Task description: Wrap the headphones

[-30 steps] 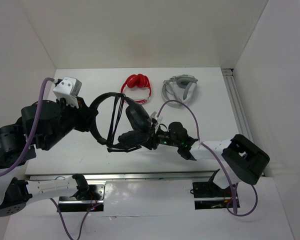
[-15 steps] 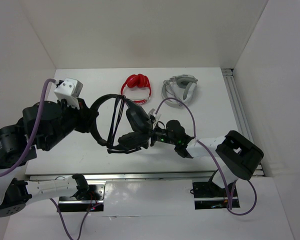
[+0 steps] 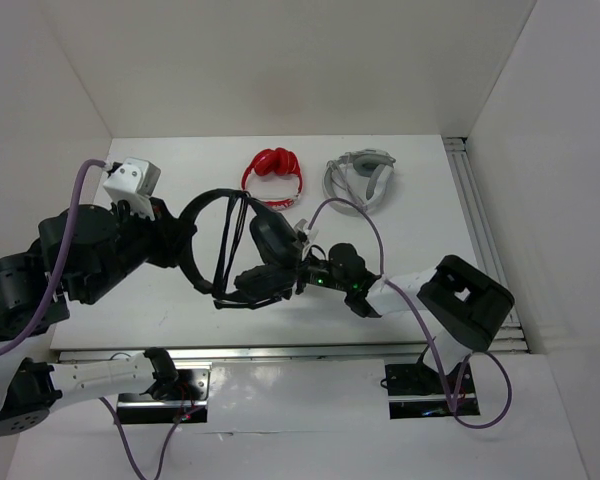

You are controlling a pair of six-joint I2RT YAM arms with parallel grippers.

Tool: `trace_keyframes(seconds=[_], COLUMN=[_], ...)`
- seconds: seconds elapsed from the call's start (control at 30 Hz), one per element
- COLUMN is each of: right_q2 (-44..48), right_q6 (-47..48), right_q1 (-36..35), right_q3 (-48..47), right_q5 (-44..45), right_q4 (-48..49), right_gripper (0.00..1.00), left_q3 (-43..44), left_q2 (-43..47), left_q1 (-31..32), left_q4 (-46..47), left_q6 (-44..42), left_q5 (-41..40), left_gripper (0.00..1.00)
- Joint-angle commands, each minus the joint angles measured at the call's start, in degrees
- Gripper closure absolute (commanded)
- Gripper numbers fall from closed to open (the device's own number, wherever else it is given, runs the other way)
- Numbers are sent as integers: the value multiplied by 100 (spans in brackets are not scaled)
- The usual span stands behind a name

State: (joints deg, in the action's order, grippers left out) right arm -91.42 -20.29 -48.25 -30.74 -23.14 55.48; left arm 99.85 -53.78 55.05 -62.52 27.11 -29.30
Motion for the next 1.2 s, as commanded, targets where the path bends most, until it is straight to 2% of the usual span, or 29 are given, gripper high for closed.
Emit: trace_keyframes(seconds=[0.0,0.07,0.17,0.4,0.5,0.6,0.67,0.77,0.83,1.0,1.17], right_q2=[-140,-192,-192,-140,-140,-140,-140,-140,-140,167,536], right_q6=[-106,-106,-106,-54,-1,-1,-1,-1,-53,-54,-1], right_q1=[-35,-88,-88,-88,-88,-88,-88,-88,-149,-562,-1344], right_q3=[-116,-116,-116,-116,-116,-116,-64,60,164,270,270], right_q5=[-6,-7,-59,-121,-121,-121,-69,11,264,976,1856], right_q4=[674,613,613,455,455,367,367,437,437,-27,-765], right_gripper=[37,40,49,49,58,58,67,94,100,100,100], left_q3=[105,105,157,96,96,96,96,96,17,-369,-722], left_q2=[96,96,96,34,34,34,34,87,148,455,614], left_q1=[15,15,15,15,15,15,15,15,15,15,15], left_q4=[610,610,610,610,610,610,610,557,557,706,890], left_q6=[215,215,215,215,215,215,215,408,636,1243,1947], left_q5=[12,12,12,-94,-146,-198,-321,-611,-918,-1639,-2667], left_gripper=[100,100,100,100,100,100,100,100,100,100,100])
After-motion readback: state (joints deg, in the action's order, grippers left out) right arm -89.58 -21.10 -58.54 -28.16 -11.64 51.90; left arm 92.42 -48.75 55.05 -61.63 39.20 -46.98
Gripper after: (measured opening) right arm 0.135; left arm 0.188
